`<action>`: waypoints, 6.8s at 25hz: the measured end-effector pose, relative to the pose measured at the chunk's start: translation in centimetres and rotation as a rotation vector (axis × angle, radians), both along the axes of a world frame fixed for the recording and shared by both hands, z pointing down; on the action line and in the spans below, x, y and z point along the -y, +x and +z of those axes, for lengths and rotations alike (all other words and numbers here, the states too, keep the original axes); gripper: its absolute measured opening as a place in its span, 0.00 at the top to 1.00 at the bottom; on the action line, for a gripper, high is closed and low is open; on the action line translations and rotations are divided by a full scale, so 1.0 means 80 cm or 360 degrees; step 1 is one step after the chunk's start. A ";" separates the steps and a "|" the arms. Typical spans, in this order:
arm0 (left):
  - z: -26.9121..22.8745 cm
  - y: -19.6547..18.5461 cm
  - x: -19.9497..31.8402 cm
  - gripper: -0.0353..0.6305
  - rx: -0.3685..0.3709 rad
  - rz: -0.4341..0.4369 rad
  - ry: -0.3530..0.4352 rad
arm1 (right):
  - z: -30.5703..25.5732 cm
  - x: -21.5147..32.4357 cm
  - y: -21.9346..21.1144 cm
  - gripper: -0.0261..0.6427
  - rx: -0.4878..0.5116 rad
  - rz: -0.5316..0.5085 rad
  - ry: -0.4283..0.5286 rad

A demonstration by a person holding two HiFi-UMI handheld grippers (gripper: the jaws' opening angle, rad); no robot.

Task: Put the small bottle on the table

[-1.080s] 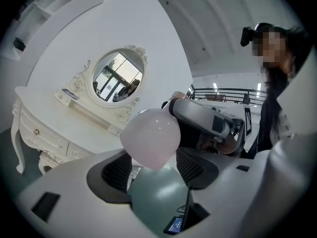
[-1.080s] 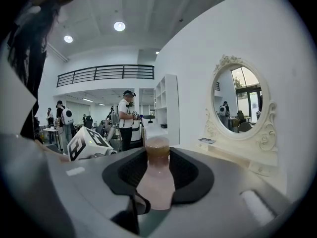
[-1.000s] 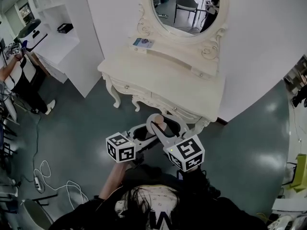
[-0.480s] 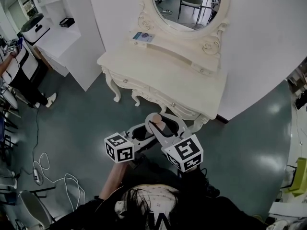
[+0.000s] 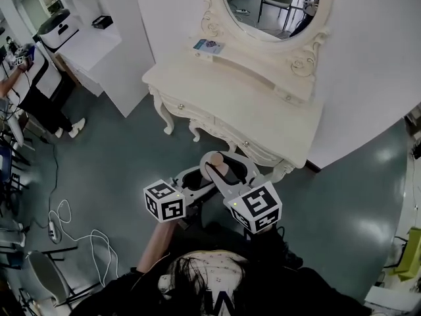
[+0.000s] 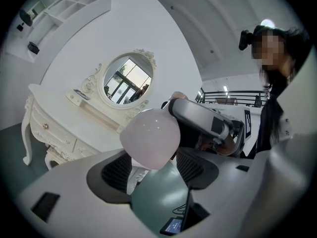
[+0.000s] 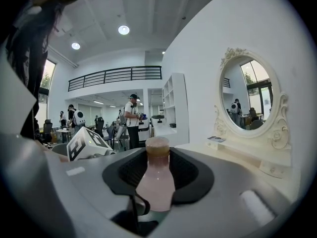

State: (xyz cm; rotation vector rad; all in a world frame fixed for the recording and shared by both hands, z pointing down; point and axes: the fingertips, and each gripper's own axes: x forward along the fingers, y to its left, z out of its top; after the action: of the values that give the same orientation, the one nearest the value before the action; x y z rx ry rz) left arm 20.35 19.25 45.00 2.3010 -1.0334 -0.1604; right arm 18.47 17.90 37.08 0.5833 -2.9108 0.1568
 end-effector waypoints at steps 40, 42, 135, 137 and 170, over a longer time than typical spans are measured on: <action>0.004 -0.362 0.220 0.55 -0.0024 0.0279 -0.0014 | 0.006 0.225 -0.360 0.74 -0.0088 0.0276 -0.0044; 0.008 -0.361 0.222 0.55 -0.0037 0.0300 -0.0022 | 0.009 0.227 -0.360 0.74 -0.0110 0.0292 -0.0042; 0.052 -0.314 0.591 0.55 0.0037 0.0600 -0.0233 | 0.071 0.654 -0.180 0.74 -0.0034 0.0957 -0.0371; 0.052 -0.320 0.595 0.55 0.0032 0.0613 -0.0227 | 0.079 0.662 -0.170 0.74 -0.0049 0.1021 -0.0377; 0.044 -0.343 0.624 0.55 0.0035 0.0737 -0.0189 | 0.181 0.754 -0.103 0.74 -0.0262 0.1397 -0.0436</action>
State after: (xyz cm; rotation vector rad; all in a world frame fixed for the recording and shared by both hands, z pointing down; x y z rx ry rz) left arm -7.13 -30.69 48.54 2.3660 -0.4821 0.1106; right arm 10.22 -42.45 51.53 1.6619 -2.2177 0.5609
